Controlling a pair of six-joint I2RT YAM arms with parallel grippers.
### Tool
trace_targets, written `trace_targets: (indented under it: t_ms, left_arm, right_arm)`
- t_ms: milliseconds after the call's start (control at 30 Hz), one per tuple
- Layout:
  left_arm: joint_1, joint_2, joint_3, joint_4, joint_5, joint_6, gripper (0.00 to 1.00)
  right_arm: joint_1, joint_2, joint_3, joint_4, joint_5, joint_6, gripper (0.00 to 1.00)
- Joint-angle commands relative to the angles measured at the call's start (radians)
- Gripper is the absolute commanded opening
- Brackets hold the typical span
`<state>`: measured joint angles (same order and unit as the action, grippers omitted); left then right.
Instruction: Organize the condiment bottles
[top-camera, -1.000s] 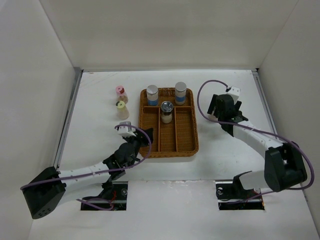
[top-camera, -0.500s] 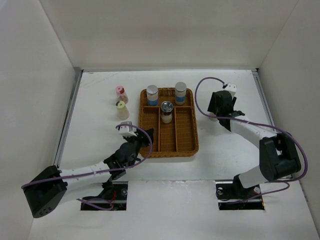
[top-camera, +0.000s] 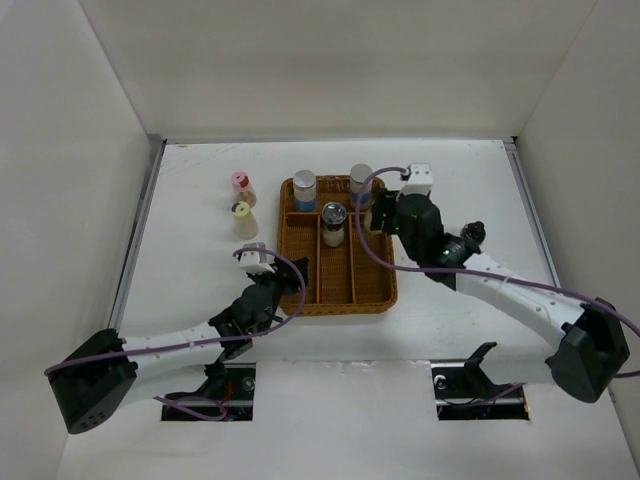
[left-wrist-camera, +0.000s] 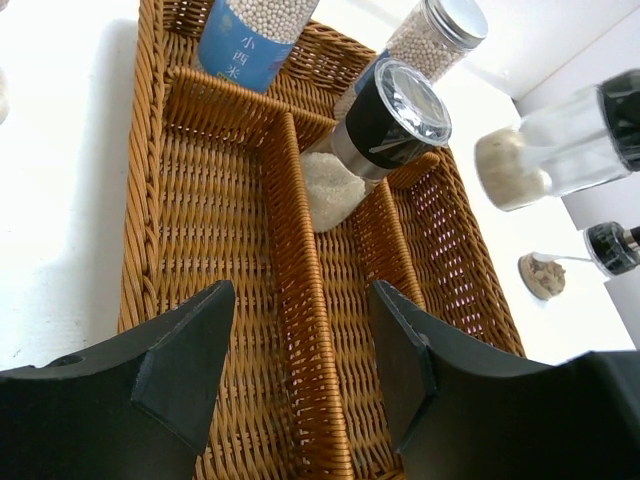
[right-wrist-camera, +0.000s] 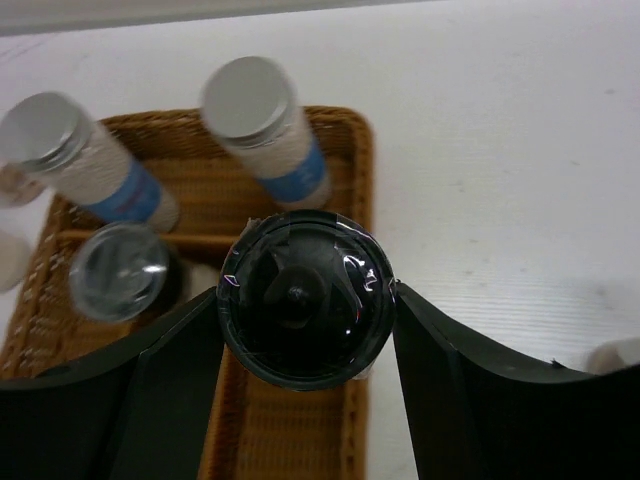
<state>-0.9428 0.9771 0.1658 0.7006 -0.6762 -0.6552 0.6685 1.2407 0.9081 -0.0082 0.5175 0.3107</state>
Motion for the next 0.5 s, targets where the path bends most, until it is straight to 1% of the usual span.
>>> trace_targets:
  t_ms: [0, 267, 467]
  left_arm:
    - [0.005, -0.021, 0.037, 0.05, -0.002, -0.008, 0.54]
    - [0.012, -0.049, 0.021, 0.048, -0.005, -0.018, 0.54]
    - [0.012, -0.051, 0.021, 0.048, -0.002, -0.026, 0.54]
  right_arm:
    - [0.096, 0.029, 0.083, 0.059, 0.027, 0.021, 0.5]
    - [0.278, 0.146, 0.133, 0.057, 0.01, 0.064, 0.5]
    - [0.317, 0.232, 0.155, 0.071, 0.006, 0.083, 0.5]
